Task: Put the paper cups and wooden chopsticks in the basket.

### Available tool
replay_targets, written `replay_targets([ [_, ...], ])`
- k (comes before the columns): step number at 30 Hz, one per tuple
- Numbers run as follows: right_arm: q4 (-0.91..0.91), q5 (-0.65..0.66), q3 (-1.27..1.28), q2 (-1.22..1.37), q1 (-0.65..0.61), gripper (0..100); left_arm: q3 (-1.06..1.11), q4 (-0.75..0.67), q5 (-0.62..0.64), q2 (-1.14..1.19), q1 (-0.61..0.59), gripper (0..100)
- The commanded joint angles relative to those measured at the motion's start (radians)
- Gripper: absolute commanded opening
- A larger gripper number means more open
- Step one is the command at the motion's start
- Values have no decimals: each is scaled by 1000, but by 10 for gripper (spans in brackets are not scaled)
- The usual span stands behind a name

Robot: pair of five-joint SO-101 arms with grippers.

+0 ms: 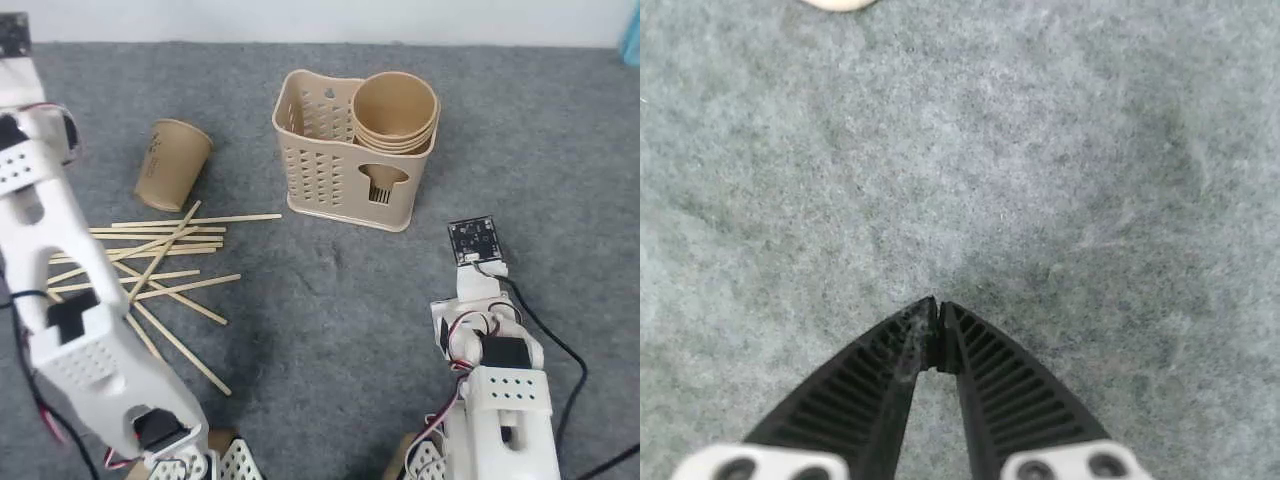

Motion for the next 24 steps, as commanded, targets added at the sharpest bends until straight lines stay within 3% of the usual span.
replay_targets([
  [1, 10, 18, -5, -27, -1, 8, -110, -61, -9, 6, 9, 91],
  [11, 13, 18, -5, -27, 5, 8, -437, -80, -118, 224, 57, 91],
  [17, 4, 21, -5, -27, 1, 8, -687, -127, -115, 466, 91, 91],
  [24, -5, 23, -5, -27, -2, 8, -954, -121, -61, 669, 229, 91],
])
